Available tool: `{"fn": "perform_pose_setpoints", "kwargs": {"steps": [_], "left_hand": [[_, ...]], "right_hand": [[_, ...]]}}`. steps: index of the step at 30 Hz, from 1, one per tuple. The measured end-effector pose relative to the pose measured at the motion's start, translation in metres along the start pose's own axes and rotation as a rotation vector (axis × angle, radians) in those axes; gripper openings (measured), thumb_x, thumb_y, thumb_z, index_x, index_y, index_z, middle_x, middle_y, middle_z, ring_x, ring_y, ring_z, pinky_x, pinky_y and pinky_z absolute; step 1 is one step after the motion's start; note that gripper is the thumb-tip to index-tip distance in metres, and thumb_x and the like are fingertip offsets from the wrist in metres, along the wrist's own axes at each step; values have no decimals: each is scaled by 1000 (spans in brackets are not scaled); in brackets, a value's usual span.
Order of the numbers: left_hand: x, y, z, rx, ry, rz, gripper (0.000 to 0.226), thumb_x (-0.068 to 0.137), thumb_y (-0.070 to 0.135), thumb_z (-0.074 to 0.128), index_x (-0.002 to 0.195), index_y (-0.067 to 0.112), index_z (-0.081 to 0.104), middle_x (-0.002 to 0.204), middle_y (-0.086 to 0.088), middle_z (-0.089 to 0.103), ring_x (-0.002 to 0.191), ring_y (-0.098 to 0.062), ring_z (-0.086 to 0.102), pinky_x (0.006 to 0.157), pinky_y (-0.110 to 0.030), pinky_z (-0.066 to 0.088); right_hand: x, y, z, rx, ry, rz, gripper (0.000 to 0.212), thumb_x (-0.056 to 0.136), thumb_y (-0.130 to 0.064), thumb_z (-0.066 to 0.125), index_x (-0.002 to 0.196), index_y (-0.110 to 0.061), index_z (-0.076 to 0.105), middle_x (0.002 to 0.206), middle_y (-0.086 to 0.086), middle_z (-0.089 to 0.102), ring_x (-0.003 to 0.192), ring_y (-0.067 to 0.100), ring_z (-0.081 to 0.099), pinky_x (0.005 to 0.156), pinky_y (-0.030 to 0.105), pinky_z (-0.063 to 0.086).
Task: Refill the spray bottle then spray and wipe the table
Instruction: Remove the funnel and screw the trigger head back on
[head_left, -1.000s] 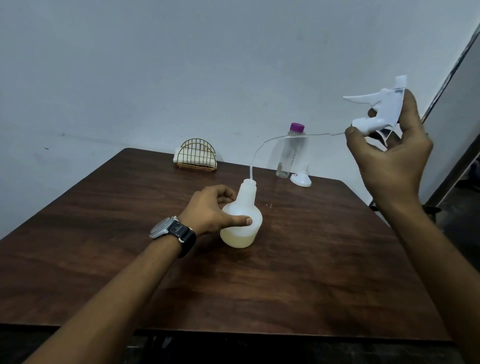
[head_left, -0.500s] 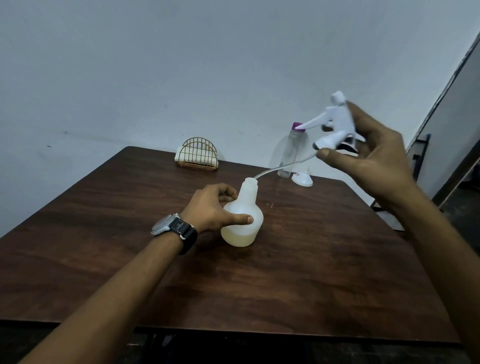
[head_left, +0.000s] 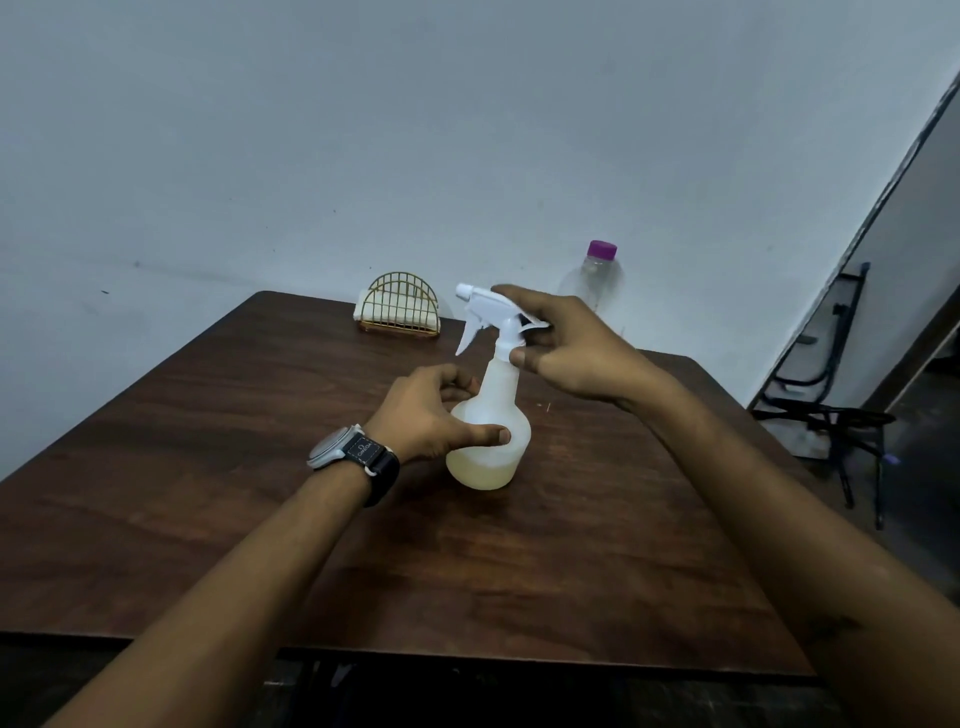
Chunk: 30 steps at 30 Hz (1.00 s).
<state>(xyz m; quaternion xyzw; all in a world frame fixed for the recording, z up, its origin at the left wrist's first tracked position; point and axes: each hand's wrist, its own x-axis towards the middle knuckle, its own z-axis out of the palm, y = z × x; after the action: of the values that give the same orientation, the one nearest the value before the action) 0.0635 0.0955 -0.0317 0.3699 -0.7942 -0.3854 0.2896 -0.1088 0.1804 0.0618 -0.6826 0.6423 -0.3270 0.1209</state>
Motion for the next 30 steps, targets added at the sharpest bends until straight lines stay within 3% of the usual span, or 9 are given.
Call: {"fn": "perform_pose_setpoints", "kwargs": {"steps": [7,13,16,18,21,23,25,28,30], "left_hand": [[0,0,0,0,8,7,62,55,48,98,105,25,70,108,12,74,104,-2,68,94,-38,59],[2,-1,1,6,0,4,66,56,50,97,110,24,70,112,10,74,108,-6,69,96,-39,58],[2,-1,1,8,-7,12,67,56,50,97,111,25,70,113,11,74,109,-4,68,97,-37,58],[1,-1,2,1,-4,20,71,55,50,97,116,26,70,115,13,74,110,-1,67,99,-34,57],[-1,-1,3,-20,0,36,78,55,50,97,124,27,68,117,15,73,111,1,67,101,-32,56],[-1,-1,3,-20,4,28,79,55,50,98,124,27,68,116,15,73,110,1,67,100,-33,56],[1,-3,2,-25,9,11,74,54,50,98,117,26,69,113,13,74,106,0,68,97,-34,58],[1,-4,3,-32,14,0,66,53,50,98,107,26,70,107,12,76,100,0,70,92,-35,60],[1,-5,3,-36,14,3,64,53,49,98,106,26,70,107,12,76,101,-1,70,92,-35,60]], "right_hand": [[-2,14,7,22,37,6,71,86,-7,69,146,-40,52,130,-7,70,124,15,65,107,49,53],[5,16,10,-48,40,65,84,84,-19,80,156,-32,41,128,-2,72,121,16,67,106,48,52],[1,14,11,-116,142,106,96,71,-48,89,153,-35,42,95,-12,71,93,4,69,82,33,58],[-3,11,21,-162,216,102,97,66,-64,87,148,-35,44,80,-11,64,78,2,63,62,26,49],[-4,7,31,-141,247,150,113,63,-74,84,153,-34,29,85,-15,56,85,7,61,64,23,41],[-6,8,28,-81,208,179,127,63,-72,85,160,-35,12,96,-20,56,96,8,62,77,29,49],[-10,11,23,42,142,159,126,72,-53,89,162,-39,1,105,-21,63,101,3,67,88,35,57],[-16,16,23,197,144,146,112,85,-16,83,164,-38,7,114,-10,73,105,10,73,94,49,60],[-16,15,27,157,225,149,107,82,-17,86,161,-37,17,108,-8,74,98,11,75,90,49,62]]}}
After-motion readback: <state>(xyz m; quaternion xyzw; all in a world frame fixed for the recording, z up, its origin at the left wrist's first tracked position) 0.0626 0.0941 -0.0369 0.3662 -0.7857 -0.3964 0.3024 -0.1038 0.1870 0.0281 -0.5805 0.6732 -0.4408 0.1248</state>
